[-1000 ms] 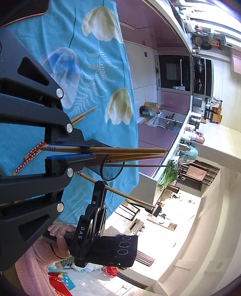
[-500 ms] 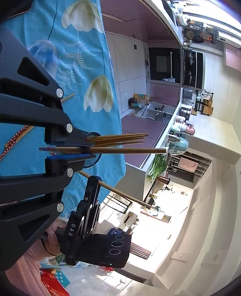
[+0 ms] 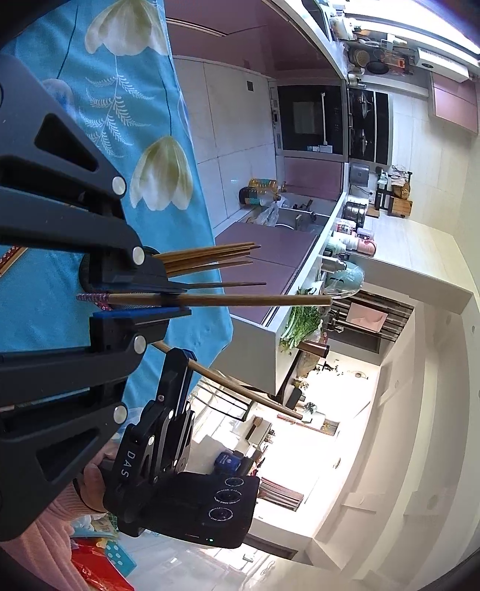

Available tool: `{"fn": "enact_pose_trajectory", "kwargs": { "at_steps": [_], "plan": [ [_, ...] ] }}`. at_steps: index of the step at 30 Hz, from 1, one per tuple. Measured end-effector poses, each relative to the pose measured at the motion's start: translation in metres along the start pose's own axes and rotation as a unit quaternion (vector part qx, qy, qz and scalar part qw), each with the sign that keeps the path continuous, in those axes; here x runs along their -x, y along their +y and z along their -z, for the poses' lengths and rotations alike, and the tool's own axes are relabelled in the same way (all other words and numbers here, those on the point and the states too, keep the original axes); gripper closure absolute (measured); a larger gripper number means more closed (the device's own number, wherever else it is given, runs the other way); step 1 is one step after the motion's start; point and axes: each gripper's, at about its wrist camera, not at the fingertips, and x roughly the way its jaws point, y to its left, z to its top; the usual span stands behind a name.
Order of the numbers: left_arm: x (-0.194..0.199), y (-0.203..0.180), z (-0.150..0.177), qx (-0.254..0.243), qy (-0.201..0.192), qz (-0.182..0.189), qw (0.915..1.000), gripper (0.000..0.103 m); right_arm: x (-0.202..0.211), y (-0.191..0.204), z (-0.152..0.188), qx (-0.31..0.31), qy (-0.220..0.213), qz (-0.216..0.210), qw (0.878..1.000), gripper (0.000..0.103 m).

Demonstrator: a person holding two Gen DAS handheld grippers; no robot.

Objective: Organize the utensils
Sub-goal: 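Lower both chopsticks into the mesh cup and open both grippers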

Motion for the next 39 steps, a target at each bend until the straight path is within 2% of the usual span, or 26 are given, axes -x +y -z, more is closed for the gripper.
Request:
{"fn": "enact_pose_trajectory", "kwargs": {
  "at_steps": [9, 19, 39],
  "plan": [
    [-0.006, -0.003, -0.018, -0.003, -0.016, 0.001, 0.9999, 0.095, 0.004, -0.002, -0.009, 0.009, -0.011, 0.01, 1.0, 0.097],
    [-0.017, -0.004, -0.024, -0.009, -0.021, -0.005, 0.9997, 0.095, -0.003, -0.002, -0.011, 0.012, -0.013, 0.017, 1.0, 0.097],
    [-0.056, -0.002, -0.005, -0.02, 0.03, -0.031, 0.9989, 0.095, -0.029, -0.01, -0.007, -0.004, 0.023, 0.027, 0.999, 0.097]
  ]
}}
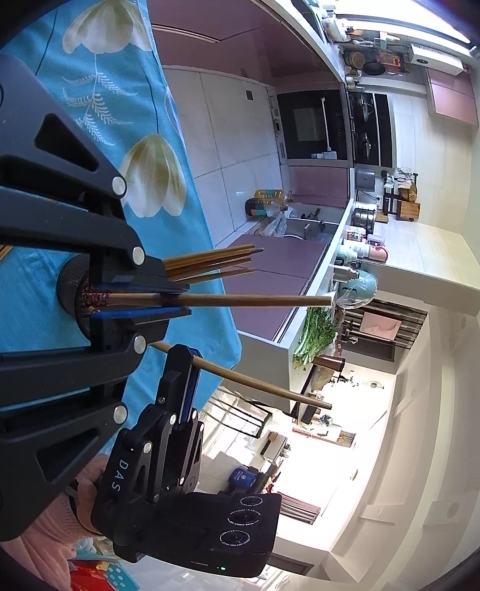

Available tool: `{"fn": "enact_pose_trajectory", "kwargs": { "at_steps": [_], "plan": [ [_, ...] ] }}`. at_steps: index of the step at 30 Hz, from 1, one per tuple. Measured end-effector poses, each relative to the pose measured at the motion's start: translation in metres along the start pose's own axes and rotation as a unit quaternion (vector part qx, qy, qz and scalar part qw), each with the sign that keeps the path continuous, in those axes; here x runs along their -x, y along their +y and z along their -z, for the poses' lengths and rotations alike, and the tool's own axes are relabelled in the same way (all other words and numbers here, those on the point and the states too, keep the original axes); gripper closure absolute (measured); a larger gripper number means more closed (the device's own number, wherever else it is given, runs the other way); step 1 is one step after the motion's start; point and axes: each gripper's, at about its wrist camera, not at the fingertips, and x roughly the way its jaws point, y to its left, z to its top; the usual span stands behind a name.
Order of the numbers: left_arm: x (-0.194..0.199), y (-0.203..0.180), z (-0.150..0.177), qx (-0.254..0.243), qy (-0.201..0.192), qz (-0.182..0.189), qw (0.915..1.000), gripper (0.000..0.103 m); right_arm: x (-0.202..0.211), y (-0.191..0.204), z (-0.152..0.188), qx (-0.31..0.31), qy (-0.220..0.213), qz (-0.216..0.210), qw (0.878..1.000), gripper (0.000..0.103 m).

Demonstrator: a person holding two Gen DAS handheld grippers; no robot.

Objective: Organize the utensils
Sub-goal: 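Lower both chopsticks into the mesh cup and open both grippers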

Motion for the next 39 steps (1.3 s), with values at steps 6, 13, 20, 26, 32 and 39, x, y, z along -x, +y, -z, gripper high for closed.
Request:
{"fn": "enact_pose_trajectory", "kwargs": {
  "at_steps": [6, 13, 20, 26, 32, 39],
  "plan": [
    [-0.009, -0.002, 0.001, -0.002, 0.014, -0.002, 0.9999, 0.095, -0.004, -0.002, 0.004, -0.003, 0.012, -0.001, 1.0, 0.097],
    [-0.014, -0.003, 0.005, -0.002, 0.027, -0.003, 0.9996, 0.095, -0.007, -0.003, 0.007, -0.006, 0.023, -0.001, 1.0, 0.097],
    [-0.021, -0.002, 0.01, -0.002, 0.04, -0.003, 0.9992, 0.095, -0.01, -0.007, 0.011, -0.007, 0.035, -0.003, 0.999, 0.097],
    [-0.025, -0.002, 0.011, -0.001, 0.046, -0.005, 0.9989, 0.095, -0.016, -0.008, 0.013, -0.01, 0.043, -0.004, 0.999, 0.097],
    [-0.03, -0.001, 0.012, 0.0, 0.053, -0.009, 0.9986, 0.095, -0.022, -0.009, 0.013, -0.011, 0.053, -0.004, 0.999, 0.097],
    [-0.035, 0.0, 0.013, 0.002, 0.06, -0.016, 0.9981, 0.095, -0.032, -0.013, 0.015, -0.017, 0.064, -0.005, 0.998, 0.097]
  ]
}}
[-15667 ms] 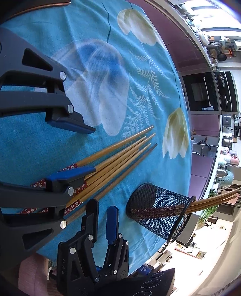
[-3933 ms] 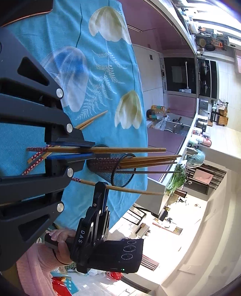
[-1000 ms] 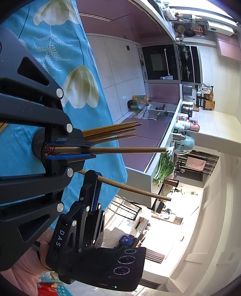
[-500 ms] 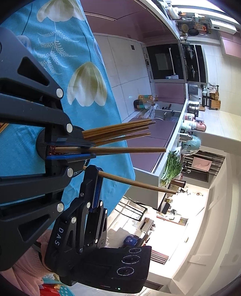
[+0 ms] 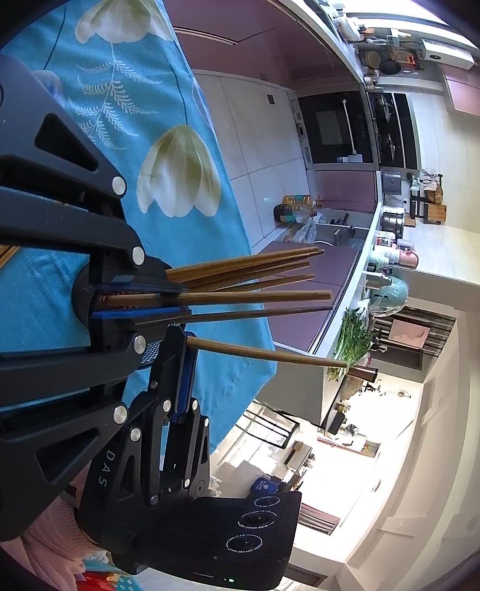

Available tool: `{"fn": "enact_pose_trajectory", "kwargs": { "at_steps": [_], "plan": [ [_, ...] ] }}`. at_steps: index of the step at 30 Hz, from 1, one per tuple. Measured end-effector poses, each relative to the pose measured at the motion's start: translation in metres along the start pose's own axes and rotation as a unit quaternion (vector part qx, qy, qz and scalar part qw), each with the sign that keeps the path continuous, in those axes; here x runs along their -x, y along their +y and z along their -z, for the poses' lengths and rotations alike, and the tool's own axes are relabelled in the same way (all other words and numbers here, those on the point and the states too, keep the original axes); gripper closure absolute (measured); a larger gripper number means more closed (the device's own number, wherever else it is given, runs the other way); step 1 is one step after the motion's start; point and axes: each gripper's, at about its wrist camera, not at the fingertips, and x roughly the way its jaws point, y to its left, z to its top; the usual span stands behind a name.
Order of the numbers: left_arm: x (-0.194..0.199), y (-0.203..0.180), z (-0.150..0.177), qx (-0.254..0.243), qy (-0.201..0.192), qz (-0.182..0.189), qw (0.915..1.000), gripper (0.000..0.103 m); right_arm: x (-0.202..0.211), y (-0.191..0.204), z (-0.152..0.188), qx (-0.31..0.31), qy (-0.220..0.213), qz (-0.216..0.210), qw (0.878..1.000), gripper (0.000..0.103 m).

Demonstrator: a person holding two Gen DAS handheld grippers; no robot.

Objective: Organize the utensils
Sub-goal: 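Lower both chopsticks into the mesh cup and open both grippers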

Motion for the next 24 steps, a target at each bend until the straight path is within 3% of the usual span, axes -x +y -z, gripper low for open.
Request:
{"fn": "enact_pose_trajectory", "kwargs": {
  "at_steps": [24],
  "plan": [
    [-0.015, 0.009, -0.005, 0.011, 0.01, -0.018, 0.9997, 0.095, -0.017, -0.008, -0.001, -0.017, 0.011, 0.001, 1.0, 0.095]
  ]
}}
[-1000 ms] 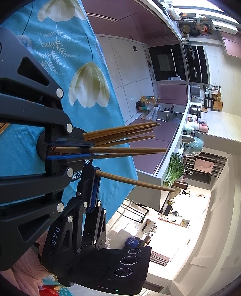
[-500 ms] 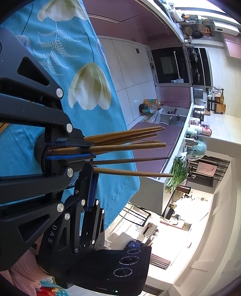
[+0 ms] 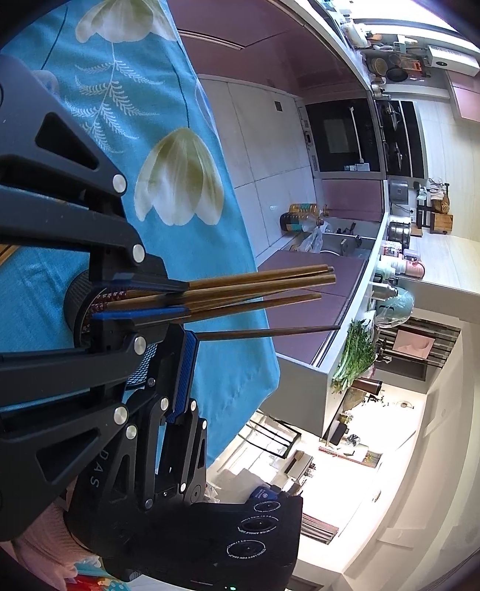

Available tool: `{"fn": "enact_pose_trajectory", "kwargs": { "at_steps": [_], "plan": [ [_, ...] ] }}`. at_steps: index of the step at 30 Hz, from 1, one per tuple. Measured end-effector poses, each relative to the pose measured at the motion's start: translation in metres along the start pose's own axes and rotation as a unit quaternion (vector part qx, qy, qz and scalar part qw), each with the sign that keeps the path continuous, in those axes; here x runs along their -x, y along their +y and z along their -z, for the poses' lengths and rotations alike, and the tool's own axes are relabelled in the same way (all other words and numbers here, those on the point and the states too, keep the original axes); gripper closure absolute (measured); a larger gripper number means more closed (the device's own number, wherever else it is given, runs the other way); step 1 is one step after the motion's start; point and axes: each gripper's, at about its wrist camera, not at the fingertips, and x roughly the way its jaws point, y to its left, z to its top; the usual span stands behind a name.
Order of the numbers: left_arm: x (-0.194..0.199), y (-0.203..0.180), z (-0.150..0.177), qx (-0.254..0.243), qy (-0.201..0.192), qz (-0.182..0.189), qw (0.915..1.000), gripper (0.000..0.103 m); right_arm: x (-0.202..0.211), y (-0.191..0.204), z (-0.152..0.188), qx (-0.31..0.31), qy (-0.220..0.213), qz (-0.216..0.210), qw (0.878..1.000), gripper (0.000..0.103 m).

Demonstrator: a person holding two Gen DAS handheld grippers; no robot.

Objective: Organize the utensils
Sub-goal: 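Lower both chopsticks into the mesh cup and open both grippers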

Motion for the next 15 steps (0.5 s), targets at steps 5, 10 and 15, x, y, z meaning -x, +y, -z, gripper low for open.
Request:
{"fn": "enact_pose_trajectory", "kwargs": {
  "at_steps": [5, 10, 15],
  "plan": [
    [0.001, 0.004, 0.003, 0.005, -0.002, 0.0, 1.0, 0.094, 0.002, 0.001, 0.002, -0.001, -0.001, -0.001, 1.0, 0.095],
    [0.009, 0.01, 0.01, 0.014, -0.012, -0.008, 0.9998, 0.093, 0.008, 0.004, 0.006, -0.003, -0.004, -0.007, 1.0, 0.094],
    [0.033, 0.018, 0.022, 0.018, -0.04, -0.03, 0.9986, 0.076, 0.025, 0.018, 0.01, 0.017, -0.019, -0.029, 0.999, 0.081]
  ]
}}
